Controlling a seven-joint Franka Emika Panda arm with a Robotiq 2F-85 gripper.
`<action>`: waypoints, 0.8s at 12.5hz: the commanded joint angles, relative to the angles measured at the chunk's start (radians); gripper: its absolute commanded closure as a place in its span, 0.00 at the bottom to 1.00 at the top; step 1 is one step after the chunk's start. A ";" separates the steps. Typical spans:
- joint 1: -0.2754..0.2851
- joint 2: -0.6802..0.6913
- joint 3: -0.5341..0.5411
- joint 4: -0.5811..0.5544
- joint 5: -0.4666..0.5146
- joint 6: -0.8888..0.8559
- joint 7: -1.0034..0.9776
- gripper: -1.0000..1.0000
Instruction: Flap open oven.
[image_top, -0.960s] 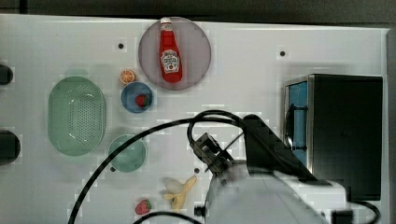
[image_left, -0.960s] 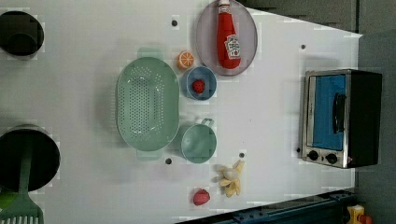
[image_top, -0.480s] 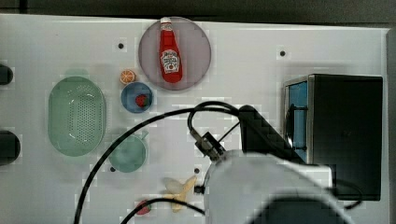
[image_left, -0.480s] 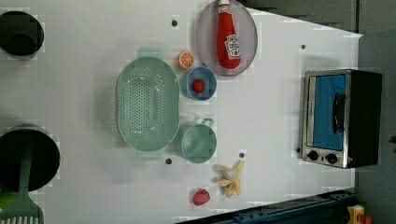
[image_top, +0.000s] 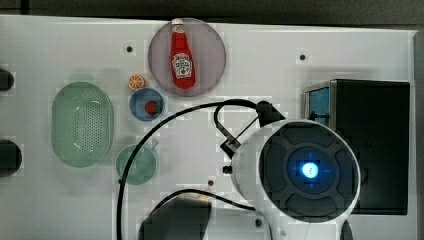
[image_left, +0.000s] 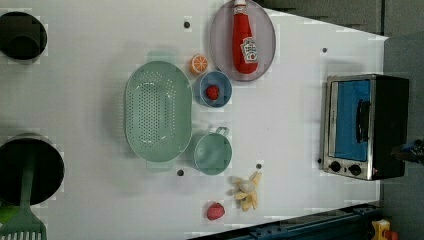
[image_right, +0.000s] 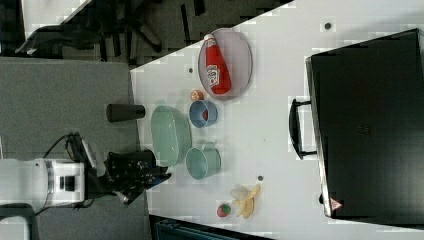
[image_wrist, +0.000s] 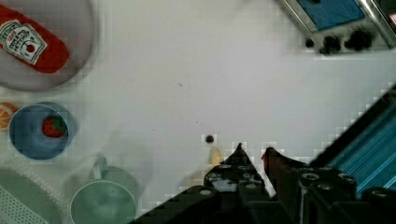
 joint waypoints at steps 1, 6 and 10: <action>-0.003 -0.017 -0.053 -0.025 -0.024 0.078 -0.221 0.83; -0.006 -0.003 -0.159 -0.140 -0.038 0.297 -0.554 0.83; -0.008 0.043 -0.232 -0.194 -0.070 0.401 -0.746 0.83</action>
